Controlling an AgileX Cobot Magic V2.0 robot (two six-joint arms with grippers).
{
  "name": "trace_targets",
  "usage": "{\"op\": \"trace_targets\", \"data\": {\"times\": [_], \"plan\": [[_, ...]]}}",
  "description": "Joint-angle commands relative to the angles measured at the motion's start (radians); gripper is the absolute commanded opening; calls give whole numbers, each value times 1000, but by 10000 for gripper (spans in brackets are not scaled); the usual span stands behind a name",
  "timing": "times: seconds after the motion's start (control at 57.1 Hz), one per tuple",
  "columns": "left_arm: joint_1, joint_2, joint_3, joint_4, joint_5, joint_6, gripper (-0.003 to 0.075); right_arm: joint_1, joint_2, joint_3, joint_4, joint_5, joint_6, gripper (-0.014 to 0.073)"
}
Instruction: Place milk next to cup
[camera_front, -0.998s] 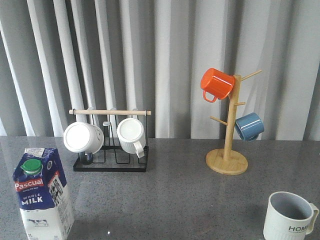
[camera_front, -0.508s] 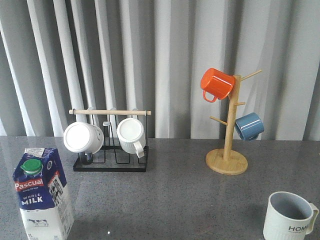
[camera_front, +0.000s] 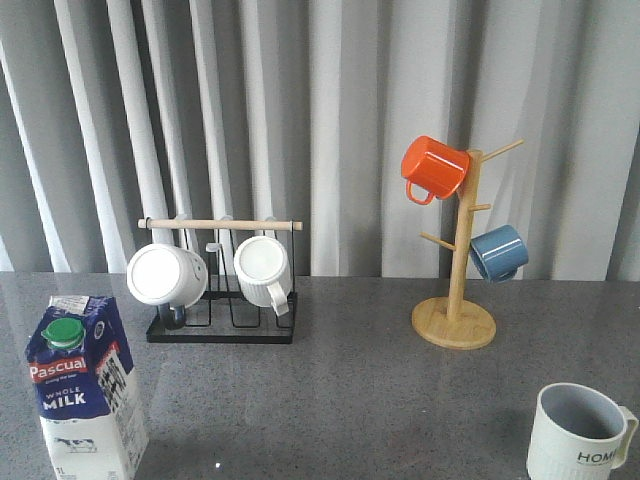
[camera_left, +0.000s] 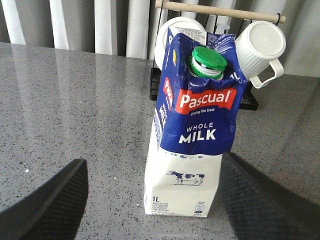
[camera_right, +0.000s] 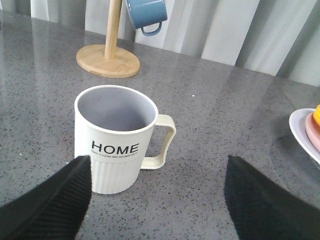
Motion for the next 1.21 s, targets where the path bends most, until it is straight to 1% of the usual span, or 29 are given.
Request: {"op": "trace_targets", "data": {"times": [0.0, 0.105, 0.228, 0.368, 0.473, 0.665, 0.735, 0.928, 1.033, 1.121, 1.191], "plan": [[-9, -2, -35, 2, -76, -1, 535, -1, 34, -28, 27, -115, -7, 535], [-9, -2, -35, 2, -76, -1, 535, -1, 65, -28, 70, -131, -3, 535], [-9, -2, -35, 2, -76, -1, 535, -1, 78, -28, 59, -124, -28, 535], [-9, -2, -35, 2, -76, -1, 535, -1, 111, -28, 74, -183, -80, 535], [-9, -2, -35, 2, -76, -1, 535, -7, 151, -28, 73, -214, -85, 535], [-9, -2, -35, 2, -76, -1, 535, -103, 197, -28, 73, -269, -36, 535], [-9, -2, -35, 2, -76, -1, 535, -113, 215, -28, 72, -301, -27, 535], [-9, -2, -35, 2, -76, -1, 535, -125, 308, -28, 37, -366, -28, 535], [-9, -2, -35, 2, -76, -1, 535, -166, 350, -28, 26, -423, -27, 535], [-9, -2, -35, 2, -76, -1, 535, -205, 378, -28, -17, -479, -9, 535], [-9, -2, -35, 2, -76, -1, 535, -214, 405, -28, -67, -519, 30, 535]]}}
